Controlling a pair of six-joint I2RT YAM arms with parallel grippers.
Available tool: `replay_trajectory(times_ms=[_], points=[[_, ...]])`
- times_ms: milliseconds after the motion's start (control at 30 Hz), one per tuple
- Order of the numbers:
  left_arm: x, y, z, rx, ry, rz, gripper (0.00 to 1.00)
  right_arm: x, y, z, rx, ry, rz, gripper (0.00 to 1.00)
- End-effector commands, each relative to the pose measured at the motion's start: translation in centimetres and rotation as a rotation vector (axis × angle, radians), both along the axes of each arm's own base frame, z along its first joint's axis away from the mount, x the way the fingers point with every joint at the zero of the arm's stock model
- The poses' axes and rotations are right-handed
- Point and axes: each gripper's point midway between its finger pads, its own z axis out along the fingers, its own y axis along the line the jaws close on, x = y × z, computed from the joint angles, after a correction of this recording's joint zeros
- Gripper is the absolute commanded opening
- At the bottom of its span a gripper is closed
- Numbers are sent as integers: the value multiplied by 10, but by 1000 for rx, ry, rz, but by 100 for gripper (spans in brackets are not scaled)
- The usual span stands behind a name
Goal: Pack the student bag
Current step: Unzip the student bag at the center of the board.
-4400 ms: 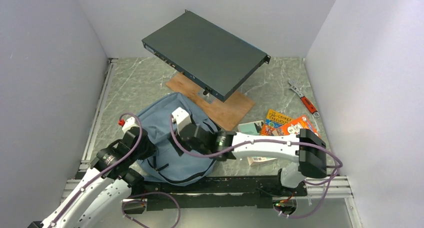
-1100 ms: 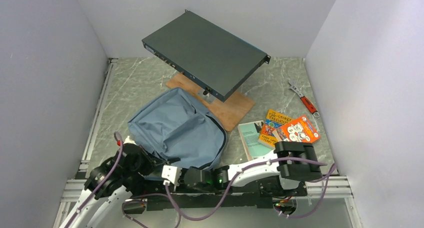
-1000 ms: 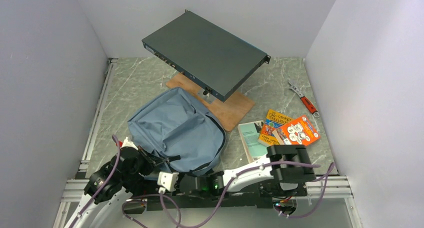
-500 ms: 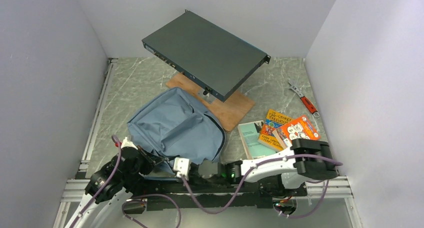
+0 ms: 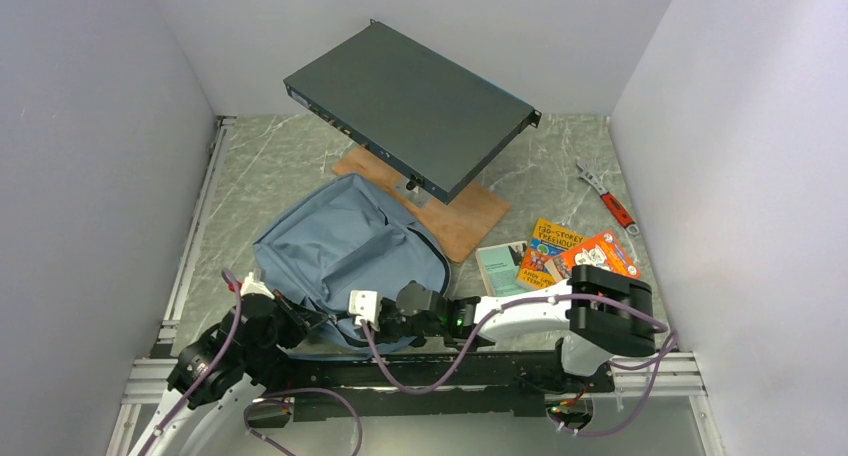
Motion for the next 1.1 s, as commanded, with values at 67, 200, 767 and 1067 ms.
replay_trajectory(times_ms=[67, 200, 767, 1067], points=[[13, -1, 49, -105, -238, 12, 0, -2, 9, 6, 41, -3, 87, 37], [12, 0, 49, -108, -245, 18, 0, -1, 8, -2, 30, 23, 82, 38], [11, -11, 49, -132, -260, -44, 0, 15, 28, -24, 14, 53, 28, 44], [12, -15, 53, -145, -280, -60, 0, 10, 43, -27, 10, 43, 61, 43]])
